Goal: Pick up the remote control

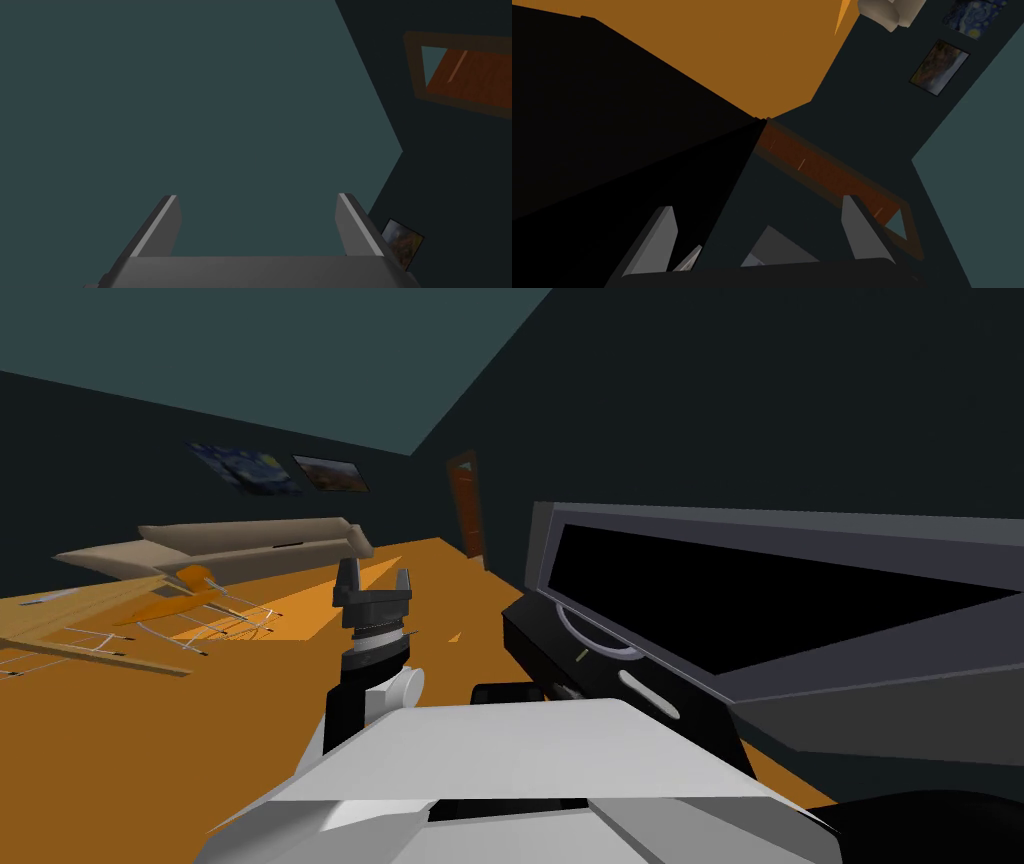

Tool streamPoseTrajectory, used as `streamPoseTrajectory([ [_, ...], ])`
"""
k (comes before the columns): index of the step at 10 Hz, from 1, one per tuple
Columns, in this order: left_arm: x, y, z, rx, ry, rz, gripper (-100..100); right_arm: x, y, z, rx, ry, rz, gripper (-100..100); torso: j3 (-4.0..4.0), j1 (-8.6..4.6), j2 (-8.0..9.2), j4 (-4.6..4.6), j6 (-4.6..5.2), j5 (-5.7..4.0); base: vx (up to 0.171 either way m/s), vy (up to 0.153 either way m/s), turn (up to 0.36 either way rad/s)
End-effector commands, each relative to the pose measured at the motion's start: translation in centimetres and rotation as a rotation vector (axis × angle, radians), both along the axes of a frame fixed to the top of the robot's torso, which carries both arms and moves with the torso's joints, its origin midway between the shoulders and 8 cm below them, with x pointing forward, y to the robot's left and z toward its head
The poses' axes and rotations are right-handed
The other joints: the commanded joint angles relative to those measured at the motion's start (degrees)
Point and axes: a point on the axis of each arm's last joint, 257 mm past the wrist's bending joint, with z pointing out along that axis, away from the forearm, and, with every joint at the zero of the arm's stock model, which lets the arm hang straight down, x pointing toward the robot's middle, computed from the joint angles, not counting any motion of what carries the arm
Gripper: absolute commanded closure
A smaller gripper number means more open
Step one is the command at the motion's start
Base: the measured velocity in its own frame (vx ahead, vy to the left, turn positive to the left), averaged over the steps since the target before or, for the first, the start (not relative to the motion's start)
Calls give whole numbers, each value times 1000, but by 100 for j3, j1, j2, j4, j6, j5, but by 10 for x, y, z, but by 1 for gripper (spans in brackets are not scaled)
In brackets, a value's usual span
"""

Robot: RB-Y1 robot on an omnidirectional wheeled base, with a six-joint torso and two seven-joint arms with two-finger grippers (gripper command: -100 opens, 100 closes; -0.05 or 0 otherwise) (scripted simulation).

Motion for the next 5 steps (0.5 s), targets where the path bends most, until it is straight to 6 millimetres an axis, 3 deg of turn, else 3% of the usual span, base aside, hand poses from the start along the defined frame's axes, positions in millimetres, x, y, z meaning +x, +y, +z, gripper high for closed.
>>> streamPoseTrajectory([
  [1,0,0,0,0,0,0,0,-17,-16,-18,-46,48,6,-100,0,0,0,0,0,0,-12,-45,258],
  [2,0,0,0,0,0,0,0,-34,-28,-31,-97,83,44,-100,2,-2,4,0,6,-1,-37,-51,296],
  [4,0,0,0,0,0,0,0,-43,-40,-42,-119,112,32,-100,5,-6,9,2,5,-2,-22,-36,166],
  [5,0,0,0,0,0,0,0,-60,-52,-52,-169,144,71,-100,3,5,6,1,8,-1,-13,-40,299],
])
